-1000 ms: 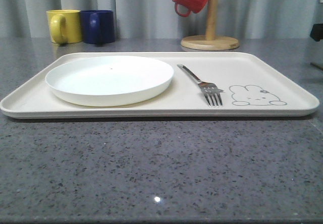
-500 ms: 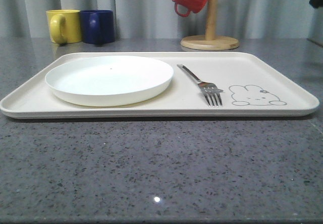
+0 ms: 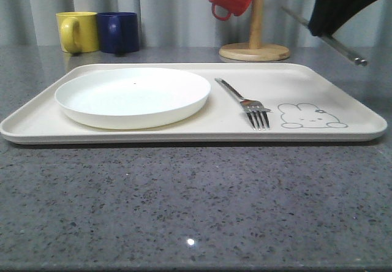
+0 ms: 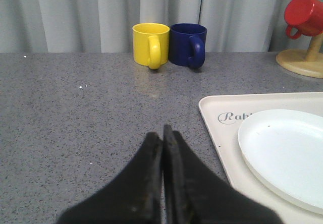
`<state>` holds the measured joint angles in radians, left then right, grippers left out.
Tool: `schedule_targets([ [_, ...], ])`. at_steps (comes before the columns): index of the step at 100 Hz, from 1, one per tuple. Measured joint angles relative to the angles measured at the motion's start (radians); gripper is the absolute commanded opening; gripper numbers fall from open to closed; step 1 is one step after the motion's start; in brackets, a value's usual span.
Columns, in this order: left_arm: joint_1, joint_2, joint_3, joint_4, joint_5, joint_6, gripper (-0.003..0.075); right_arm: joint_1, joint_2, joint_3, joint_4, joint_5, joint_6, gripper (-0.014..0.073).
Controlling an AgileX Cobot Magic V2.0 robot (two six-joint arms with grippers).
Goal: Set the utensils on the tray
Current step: 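Place the chopsticks on the tray beside the fork and release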
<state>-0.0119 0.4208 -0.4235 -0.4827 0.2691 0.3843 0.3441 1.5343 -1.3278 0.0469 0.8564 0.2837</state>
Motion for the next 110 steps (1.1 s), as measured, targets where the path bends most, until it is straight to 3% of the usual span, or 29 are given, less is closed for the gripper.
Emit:
schedule_targets([
  [21,0.000,0.000,0.000,0.000,0.000,0.000,-0.0019,0.095,0.066,0.000,-0.101,-0.052,0.145,-0.0046],
  [65,0.000,0.000,0.000,0.000,0.000,0.000,-0.0019,0.131,0.192,0.000,-0.114,-0.098,0.186,-0.0040],
  [110,0.000,0.000,0.000,0.000,0.000,0.000,-0.0019,0.131,0.219,-0.004,-0.116,-0.098,0.187,0.0236],
])
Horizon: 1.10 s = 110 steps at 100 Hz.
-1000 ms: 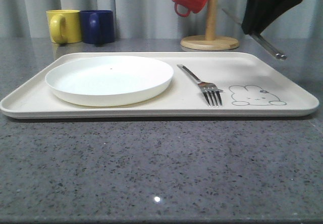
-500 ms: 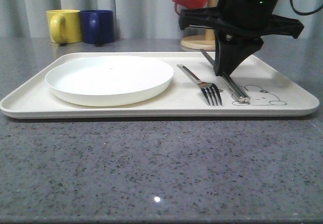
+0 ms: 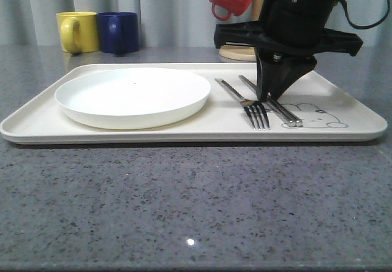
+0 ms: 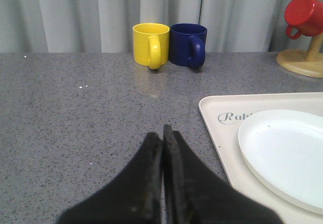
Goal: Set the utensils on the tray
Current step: 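Place the chopsticks on the tray beside the fork and release, then move the right gripper to the steel spoon and grasp it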
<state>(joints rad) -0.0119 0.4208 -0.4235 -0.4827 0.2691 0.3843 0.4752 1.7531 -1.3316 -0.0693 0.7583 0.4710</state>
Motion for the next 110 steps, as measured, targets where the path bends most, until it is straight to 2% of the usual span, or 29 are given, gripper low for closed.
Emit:
schedule_targets([
  [14,0.000,0.000,0.000,0.000,0.000,0.000,-0.0019,0.000,0.000,0.000,0.000,-0.002,0.000,0.0367],
  [21,0.000,0.000,0.000,0.000,0.000,0.000,-0.0019,0.000,0.000,0.000,0.000,-0.004,0.000,0.0406],
  [38,0.000,0.000,0.000,0.000,0.000,0.000,-0.0019,0.000,-0.026,0.000,-0.016,-0.002,0.000,0.0407],
  [59,0.000,0.000,0.000,0.000,0.000,0.000,-0.0019,-0.026,-0.144,0.000,-0.072,0.016,-0.011,0.0407],
  [73,0.000,0.000,0.000,0.000,0.000,0.000,-0.0019,-0.117,-0.221,0.000,-0.081,0.078,-0.085,0.0407],
  [93,0.000,0.000,0.000,0.000,0.000,0.000,-0.0019,-0.316,-0.259,0.000,-0.080,0.186,-0.213,0.0407],
  [110,0.000,0.000,0.000,0.000,0.000,0.000,-0.0019,-0.482,-0.259,0.000,-0.008,0.211,-0.335,0.0407],
])
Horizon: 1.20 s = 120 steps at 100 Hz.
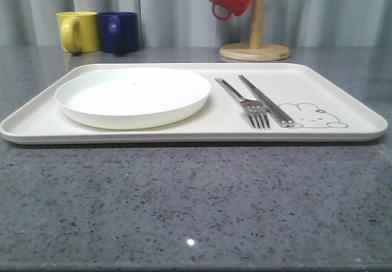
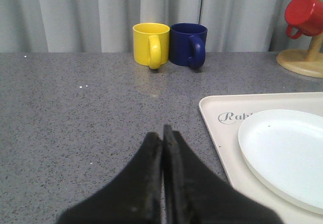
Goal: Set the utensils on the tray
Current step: 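Move the right gripper to the steel spoon and grasp it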
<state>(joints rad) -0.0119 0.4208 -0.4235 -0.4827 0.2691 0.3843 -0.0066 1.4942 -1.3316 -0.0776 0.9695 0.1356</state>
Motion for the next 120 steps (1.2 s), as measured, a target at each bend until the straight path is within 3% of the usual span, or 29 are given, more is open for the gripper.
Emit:
schedule_targets([
  [31,0.000,0.000,0.000,0.000,0.000,0.000,-0.0019,-0.164,0.040,0.000,0.036,0.000,-0.105,0.0402],
  [73,0.000,0.000,0.000,0.000,0.000,0.000,-0.0019,-0.195,0.185,0.000,0.036,-0.016,-0.136,0.0402],
  [120,0.000,0.000,0.000,0.000,0.000,0.000,-0.0019,-0.219,0.203,-0.004,0.069,-0.055,-0.179,0.0402],
])
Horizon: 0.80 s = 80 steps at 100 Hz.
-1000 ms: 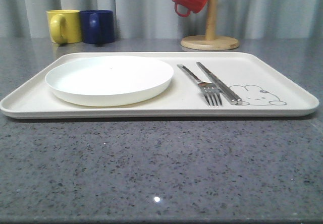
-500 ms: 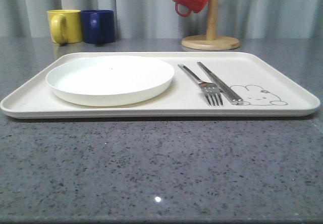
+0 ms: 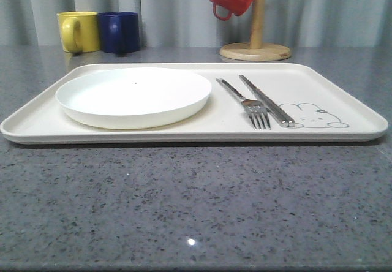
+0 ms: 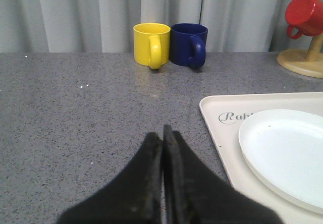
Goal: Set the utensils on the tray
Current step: 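Move the right gripper to the steel spoon and grasp it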
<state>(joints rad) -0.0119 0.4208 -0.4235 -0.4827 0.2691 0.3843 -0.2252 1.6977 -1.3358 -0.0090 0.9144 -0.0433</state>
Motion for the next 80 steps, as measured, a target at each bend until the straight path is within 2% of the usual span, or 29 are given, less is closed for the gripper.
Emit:
schedule_targets([
  [53,0.000,0.000,0.000,0.000,0.000,0.000,-0.0019,-0.002,0.057,-0.005,0.018,-0.010,-0.022,0.0393],
  [58,0.000,0.000,0.000,0.000,0.000,0.000,-0.0019,-0.002,0.057,-0.005,0.018,-0.010,-0.022,0.0358],
  [65,0.000,0.000,0.000,0.000,0.000,0.000,-0.0019,-0.002,0.057,-0.005,0.018,-0.010,-0.022,0.0262],
  [80,0.000,0.000,0.000,0.000,0.000,0.000,-0.0019,-0.002,0.060,-0.007,0.020,-0.010,-0.022,0.0003],
])
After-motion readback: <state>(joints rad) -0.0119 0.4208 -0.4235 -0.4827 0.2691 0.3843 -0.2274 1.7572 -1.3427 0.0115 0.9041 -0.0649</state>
